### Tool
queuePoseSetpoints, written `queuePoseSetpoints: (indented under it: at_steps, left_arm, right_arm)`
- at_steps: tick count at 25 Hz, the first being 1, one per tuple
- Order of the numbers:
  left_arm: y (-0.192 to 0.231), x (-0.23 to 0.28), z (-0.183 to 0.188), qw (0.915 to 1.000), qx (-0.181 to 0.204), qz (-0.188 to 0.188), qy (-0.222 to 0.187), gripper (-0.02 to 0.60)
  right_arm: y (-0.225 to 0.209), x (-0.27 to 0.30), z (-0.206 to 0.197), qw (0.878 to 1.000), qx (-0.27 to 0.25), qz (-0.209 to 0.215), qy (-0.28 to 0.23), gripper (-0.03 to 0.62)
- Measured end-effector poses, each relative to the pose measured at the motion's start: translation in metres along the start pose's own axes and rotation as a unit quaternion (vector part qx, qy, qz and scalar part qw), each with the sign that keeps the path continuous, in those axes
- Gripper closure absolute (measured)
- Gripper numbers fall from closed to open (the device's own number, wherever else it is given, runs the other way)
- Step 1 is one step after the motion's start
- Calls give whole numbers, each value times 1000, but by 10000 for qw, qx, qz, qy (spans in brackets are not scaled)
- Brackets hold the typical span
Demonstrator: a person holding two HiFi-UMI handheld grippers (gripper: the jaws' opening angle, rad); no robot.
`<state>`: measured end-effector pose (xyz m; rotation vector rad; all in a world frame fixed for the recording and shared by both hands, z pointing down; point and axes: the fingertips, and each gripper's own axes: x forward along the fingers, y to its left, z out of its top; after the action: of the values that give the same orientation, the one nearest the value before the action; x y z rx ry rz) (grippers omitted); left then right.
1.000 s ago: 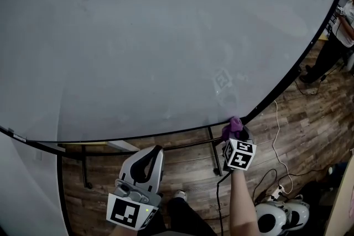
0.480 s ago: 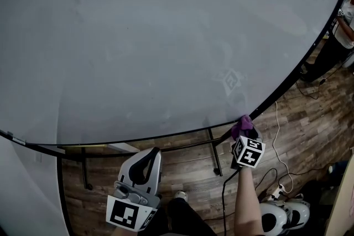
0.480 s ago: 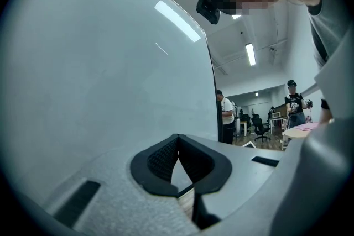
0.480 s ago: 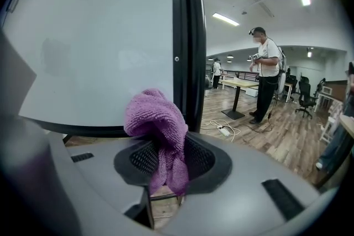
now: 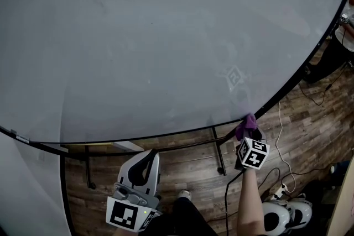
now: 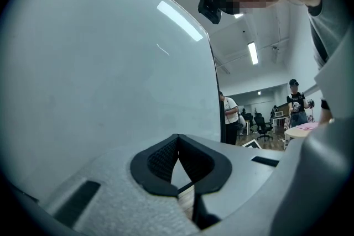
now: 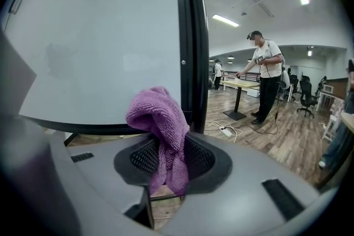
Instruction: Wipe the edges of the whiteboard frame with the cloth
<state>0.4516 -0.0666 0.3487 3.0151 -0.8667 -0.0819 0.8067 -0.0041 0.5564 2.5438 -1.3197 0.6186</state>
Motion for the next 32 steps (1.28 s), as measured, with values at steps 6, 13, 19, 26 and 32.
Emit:
queuePoseSetpoints:
  at_steps: [6,13,19,26,32]
  left_arm:
    - [18,-30,10,9998,13,169,-78,565]
    - [28,-85,23,9995,42,294,-145,565]
    - [32,-131,33,9988,32,396,-278,565]
    - [38,-177,43,9976,-4,566,-405,565]
    - [39,-213,52,9962,-51,704,-505,565]
  right_arm:
    - [45,-34,6,9990,-138,340,-266,487]
    - [94,-89,8,9963,-241,675,-466,487]
    - [132,-138,7,9932,-351,916,-627,485]
    - [171,-191,6,9887,-563,1157,-764,487]
    - [200,-240,9,9842,-587,1422,-880,485]
